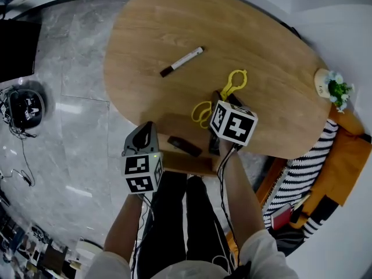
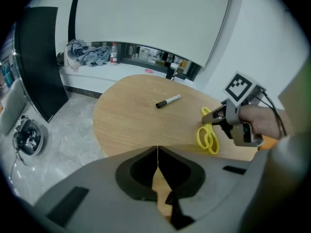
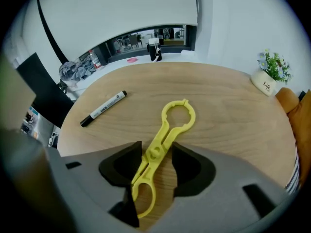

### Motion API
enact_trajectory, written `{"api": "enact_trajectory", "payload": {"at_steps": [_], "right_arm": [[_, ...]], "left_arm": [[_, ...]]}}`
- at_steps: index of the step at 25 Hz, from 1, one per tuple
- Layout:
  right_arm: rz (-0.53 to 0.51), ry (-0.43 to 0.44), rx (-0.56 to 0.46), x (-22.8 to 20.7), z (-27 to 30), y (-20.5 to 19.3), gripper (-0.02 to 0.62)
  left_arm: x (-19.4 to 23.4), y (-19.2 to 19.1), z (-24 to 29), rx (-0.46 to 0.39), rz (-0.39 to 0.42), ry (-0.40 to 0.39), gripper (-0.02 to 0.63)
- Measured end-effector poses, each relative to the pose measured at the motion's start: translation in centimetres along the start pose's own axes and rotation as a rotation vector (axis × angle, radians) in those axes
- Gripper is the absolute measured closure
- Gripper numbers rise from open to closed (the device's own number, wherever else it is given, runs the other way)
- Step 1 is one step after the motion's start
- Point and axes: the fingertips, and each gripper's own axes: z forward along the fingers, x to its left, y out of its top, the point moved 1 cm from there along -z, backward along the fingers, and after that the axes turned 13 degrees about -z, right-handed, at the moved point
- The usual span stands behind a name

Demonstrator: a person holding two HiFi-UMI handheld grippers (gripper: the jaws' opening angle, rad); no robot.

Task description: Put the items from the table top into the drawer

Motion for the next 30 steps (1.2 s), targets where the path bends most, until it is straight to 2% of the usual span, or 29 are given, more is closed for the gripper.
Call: {"api": "enact_trajectory", "payload": {"at_steps": [4,8,19,30], "right_arm": [[0.005,0.02,0.013,-0.8,-0.2,-0.4,0.475],[-0.033,0.047,0.009,-0.6,-0.1,-0.4,0.48],[-0.117,0.046,-0.028,-0.4,-2.1,-1.7,0.486],[-0.269,0.085,-0.058,0.9,-5.6,-4.5,0.488]], "left_arm": [[0.7,0.1,-0.1,-0.008,-0.009,0.011,0.595],[1.1,0.3,-0.1,-0.025,-0.02,0.021,0.595],[1.0,-1.4,-1.8,-0.045,-0.019,0.028,0.595],[1.1,-5.5,-4.8,-0.09,-0.07,0.053,0.595]]}}
